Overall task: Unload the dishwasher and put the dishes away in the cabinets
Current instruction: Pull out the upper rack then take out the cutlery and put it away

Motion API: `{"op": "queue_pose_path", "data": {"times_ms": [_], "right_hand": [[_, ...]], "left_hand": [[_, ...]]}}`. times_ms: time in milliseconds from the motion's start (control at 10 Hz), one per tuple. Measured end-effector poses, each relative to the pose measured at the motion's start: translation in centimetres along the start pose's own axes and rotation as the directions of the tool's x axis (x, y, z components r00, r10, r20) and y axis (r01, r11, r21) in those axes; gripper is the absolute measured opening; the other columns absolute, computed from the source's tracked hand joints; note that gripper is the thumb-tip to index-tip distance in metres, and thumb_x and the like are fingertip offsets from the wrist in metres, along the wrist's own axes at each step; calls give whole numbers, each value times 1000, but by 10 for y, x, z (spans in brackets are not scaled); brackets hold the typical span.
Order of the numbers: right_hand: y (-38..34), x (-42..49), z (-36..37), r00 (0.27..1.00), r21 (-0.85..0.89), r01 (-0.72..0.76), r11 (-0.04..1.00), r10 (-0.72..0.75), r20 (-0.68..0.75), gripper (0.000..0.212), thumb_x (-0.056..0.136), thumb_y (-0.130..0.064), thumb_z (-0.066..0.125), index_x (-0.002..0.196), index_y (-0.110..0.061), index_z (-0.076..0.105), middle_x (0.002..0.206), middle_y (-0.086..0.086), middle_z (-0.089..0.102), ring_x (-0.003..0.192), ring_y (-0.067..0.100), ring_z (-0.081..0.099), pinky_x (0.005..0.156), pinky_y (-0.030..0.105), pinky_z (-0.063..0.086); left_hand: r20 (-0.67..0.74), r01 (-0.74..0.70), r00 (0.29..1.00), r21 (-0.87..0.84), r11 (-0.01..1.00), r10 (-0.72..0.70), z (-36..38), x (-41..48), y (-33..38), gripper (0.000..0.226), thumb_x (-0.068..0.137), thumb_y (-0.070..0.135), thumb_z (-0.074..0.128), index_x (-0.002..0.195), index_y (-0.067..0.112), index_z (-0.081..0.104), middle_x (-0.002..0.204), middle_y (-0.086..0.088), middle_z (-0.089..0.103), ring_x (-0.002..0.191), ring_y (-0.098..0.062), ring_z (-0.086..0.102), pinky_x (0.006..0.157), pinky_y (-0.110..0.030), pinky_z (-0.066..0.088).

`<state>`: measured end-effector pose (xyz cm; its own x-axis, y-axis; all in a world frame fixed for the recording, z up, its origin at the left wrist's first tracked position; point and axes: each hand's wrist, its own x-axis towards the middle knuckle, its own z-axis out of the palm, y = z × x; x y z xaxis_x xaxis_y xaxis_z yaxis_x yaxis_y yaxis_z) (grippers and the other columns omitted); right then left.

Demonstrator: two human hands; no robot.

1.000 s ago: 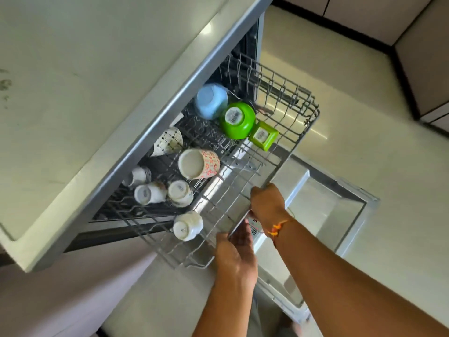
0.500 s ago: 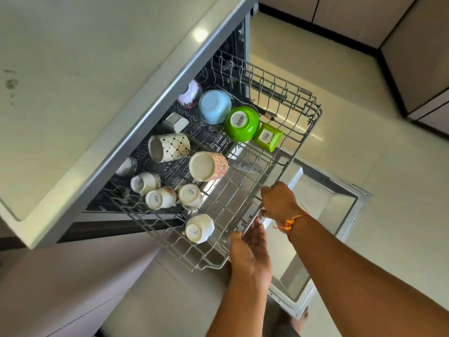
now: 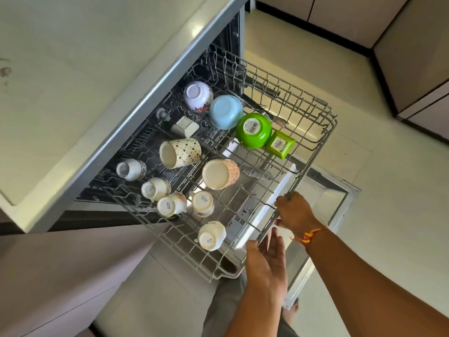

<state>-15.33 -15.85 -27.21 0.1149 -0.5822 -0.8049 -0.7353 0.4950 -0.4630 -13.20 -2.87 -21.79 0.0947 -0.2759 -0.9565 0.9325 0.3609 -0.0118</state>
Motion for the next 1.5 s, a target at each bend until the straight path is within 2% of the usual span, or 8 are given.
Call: {"op": "queue_pose_path", "data": {"times_ms": [200,800,900,1000,1100,1200,1300,1500], "right_hand": [[8,-12,-10,998,20,53,998,-52,-45,17,92,-24,47,83,-10,52,96,21,64,94,43,66,84,54,57],[37,-39,-32,997,10,-74,997,74,-2,24,95,-16,46,103,3,57,89,19,60,77,32,62,79,51,60],[26,-45,-36,994,-3,-107,994,106,-23,17,91,-15,47,79,-6,54,80,16,61,76,33,62,83,54,58],[15,-65,-34,989,-162,-105,981,87,-118,33,89,-24,55,110,2,54,115,22,64,105,38,63,94,43,53],[6,-100,-32,948,-424,41,905,-170,-270,69,91,-29,60,145,1,28,144,22,43,128,40,46,103,43,42],[5,-129,-38,886,-660,208,722,-425,-186,71,91,-34,60,148,-8,26,151,19,31,133,42,39,104,49,42],[7,-147,-52,897,-748,284,599,-442,-14,66,94,-45,53,148,-14,29,155,18,25,135,42,36,103,51,42],[17,-190,-80,773,-837,488,246,-567,284,76,91,-61,48,149,-16,32,156,19,28,141,38,30,108,48,37]], "left_hand": [[-59,26,998,46,999,-23,-11,0,-13,37,102,22,44,118,-9,58,111,-27,68,104,-36,68,87,-43,54],[-107,143,988,404,904,-108,-53,-8,-32,49,99,42,51,121,-1,55,106,-23,71,97,-35,71,90,-45,55],[-117,188,982,604,774,-147,-54,-17,-22,59,95,54,48,114,0,60,101,-19,74,96,-31,72,94,-45,54],[-122,158,987,834,528,-104,-52,-32,-10,47,101,46,44,110,3,61,91,-13,75,87,-25,72,86,-37,55],[19,-27,999,959,283,33,-43,-47,7,29,102,31,46,103,6,59,73,-6,70,63,-16,63,57,-24,49],[315,-285,935,940,-186,160,-42,-62,25,21,97,32,49,107,15,56,97,-3,70,82,-17,67,69,-28,51],[523,-339,814,780,-526,251,-33,-78,37,34,95,34,55,119,10,55,116,-8,66,107,-25,63,88,-34,50],[666,-184,636,623,-761,391,-58,-133,42,55,91,40,57,136,10,45,138,-11,47,128,-30,42,105,-39,37]]}}
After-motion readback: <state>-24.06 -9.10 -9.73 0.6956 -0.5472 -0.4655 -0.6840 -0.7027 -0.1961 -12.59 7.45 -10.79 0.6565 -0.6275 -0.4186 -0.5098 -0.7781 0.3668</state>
